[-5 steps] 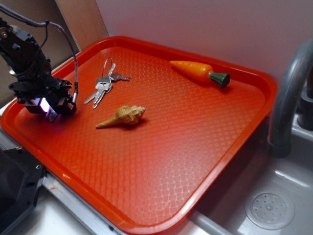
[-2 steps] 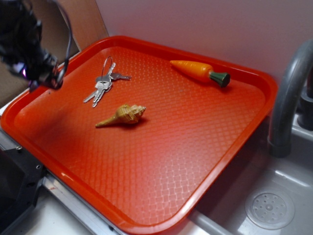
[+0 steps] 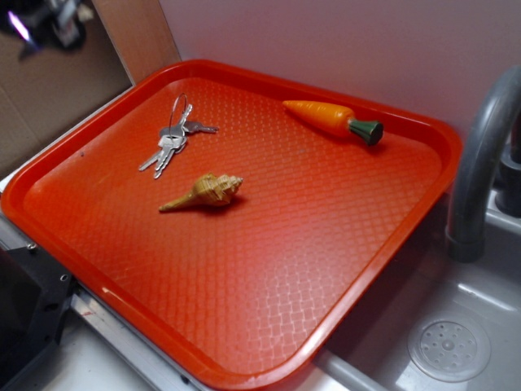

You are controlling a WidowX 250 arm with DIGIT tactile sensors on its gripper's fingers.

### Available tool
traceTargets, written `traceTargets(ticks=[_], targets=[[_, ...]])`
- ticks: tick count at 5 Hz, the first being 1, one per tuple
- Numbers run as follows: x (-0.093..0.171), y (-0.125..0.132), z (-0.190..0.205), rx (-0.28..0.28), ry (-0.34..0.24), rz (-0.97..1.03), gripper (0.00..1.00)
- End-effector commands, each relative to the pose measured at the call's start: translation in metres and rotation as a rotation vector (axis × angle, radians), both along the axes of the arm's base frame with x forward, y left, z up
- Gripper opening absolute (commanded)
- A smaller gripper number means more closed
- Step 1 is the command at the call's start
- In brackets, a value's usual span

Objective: Grab the wood chip.

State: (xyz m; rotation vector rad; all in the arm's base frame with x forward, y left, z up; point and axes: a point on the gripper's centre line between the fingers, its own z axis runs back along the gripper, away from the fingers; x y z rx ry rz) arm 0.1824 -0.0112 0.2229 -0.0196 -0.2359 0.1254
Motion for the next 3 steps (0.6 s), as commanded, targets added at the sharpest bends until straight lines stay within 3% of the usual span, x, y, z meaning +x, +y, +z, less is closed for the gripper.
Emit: traceTargets(ticks=[1,3], targets=[[0.0061,0.0269,0.011,-0.101,0.063,0.066,0.0],[0.004,0.0217,0.0028,-0.084,0.065,0.061,0.0]])
